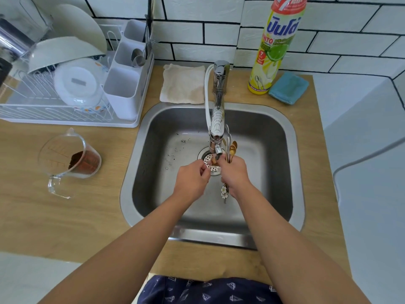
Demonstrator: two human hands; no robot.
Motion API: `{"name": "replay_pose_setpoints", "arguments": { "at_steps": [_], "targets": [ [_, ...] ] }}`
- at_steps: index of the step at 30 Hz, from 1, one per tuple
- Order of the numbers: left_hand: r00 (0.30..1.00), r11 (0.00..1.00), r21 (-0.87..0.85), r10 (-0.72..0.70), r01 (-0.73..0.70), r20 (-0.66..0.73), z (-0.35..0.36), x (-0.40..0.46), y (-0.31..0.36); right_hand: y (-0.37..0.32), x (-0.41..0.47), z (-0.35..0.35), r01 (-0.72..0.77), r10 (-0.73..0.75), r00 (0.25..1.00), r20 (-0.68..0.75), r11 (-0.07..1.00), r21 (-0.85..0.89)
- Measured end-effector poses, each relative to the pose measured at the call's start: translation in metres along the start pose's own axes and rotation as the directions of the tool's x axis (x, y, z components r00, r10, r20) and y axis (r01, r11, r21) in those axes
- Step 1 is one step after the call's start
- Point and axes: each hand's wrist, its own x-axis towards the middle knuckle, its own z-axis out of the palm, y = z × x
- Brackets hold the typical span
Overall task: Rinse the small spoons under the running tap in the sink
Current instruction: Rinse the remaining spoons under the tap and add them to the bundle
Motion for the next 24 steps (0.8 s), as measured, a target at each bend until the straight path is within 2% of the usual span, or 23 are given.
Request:
{"name": "replay_pose_setpoints", "arguments": {
  "at_steps": [5, 9, 12, 18, 21, 24],
  "targets": [
    [1.000, 0.997, 0.075, 0.015, -0.013, -0.025, 0.0005, 0.0019, 0.0001, 0.0033, -0.0028, 0.0002, -0.037, 0.029, 0.993, 0.116, 0.997, 0.066],
    [0.998, 0.993, 0.111, 0.054, -0.049, -0.043, 0.0028, 0.0006, -0.0008, 0.0024, -0.0026, 0.0005, -0.042, 0.035, 0.998, 0.059, 0.993, 0.108],
    [0.995, 0.987, 0.144, 0.080, -0.071, -0.058, 0.0042, 0.0020, -0.0019, 0.0009, -0.0021, -0.0008, -0.029, 0.026, 0.999, 0.048, 0.997, 0.067],
    [0.996, 0.990, 0.124, 0.072, -0.065, -0.058, 0.0047, 0.0067, 0.0024, 0.0038, -0.0015, -0.0003, -0.063, 0.041, 0.987, 0.153, 0.988, 0.143],
    [0.996, 0.995, 0.076, 0.074, -0.070, -0.049, 0.0063, 0.0042, 0.0040, 0.0025, 0.0009, 0.0024, -0.055, 0.028, 0.991, 0.132, 0.978, 0.202],
    [0.997, 0.998, 0.047, 0.054, -0.051, -0.052, 0.0055, 0.0032, 0.0050, -0.0019, 0.0041, 0.0011, -0.022, 0.013, 0.998, 0.062, 0.991, 0.135]
  ]
}}
